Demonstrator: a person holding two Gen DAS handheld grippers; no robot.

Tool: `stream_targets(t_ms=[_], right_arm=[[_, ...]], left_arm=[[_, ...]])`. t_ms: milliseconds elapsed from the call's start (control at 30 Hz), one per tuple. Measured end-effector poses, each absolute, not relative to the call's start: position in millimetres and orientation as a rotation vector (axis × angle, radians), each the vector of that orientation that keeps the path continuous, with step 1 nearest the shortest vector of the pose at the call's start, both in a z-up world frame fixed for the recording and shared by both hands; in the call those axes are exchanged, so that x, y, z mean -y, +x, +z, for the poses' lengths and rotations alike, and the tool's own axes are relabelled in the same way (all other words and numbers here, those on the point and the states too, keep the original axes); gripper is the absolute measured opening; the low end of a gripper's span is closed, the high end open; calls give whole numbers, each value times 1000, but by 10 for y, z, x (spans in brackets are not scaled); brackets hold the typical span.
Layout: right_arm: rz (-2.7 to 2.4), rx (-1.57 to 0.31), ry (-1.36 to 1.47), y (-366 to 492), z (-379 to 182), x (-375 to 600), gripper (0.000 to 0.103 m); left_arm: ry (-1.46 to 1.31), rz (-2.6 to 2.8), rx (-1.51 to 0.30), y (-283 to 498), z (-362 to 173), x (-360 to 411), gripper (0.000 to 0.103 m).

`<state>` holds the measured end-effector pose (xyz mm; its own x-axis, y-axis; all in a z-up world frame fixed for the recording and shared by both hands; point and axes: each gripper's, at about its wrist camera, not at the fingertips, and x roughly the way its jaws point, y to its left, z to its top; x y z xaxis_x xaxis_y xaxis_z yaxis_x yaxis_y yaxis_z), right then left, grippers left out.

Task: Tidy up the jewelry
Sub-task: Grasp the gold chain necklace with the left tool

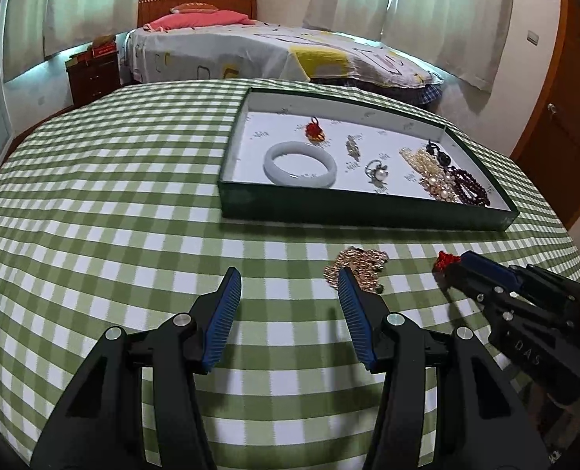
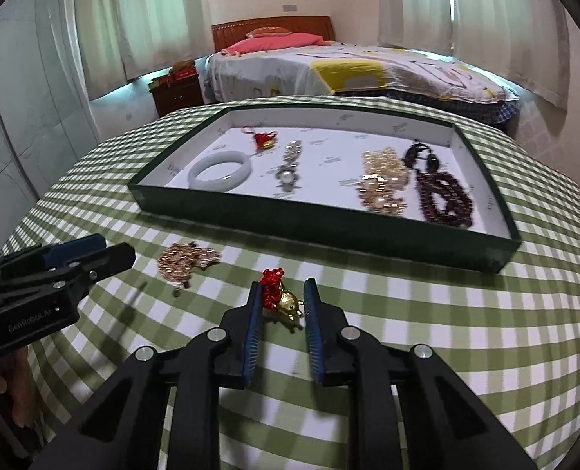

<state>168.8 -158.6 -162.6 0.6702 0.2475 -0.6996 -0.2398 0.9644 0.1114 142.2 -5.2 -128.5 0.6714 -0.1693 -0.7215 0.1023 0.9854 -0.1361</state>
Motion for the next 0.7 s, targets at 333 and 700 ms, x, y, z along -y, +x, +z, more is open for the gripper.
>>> stream_targets(t_ms=[333,700], right_arm=[[209,-777,57,1676,-1588,1911,22],[212,-787,75,1700,-1634,1947,22]], left_arm=[[-86,-222,-838,1530,-1309,294,50],[-52,-248,-867,1727,-1399,470,39]])
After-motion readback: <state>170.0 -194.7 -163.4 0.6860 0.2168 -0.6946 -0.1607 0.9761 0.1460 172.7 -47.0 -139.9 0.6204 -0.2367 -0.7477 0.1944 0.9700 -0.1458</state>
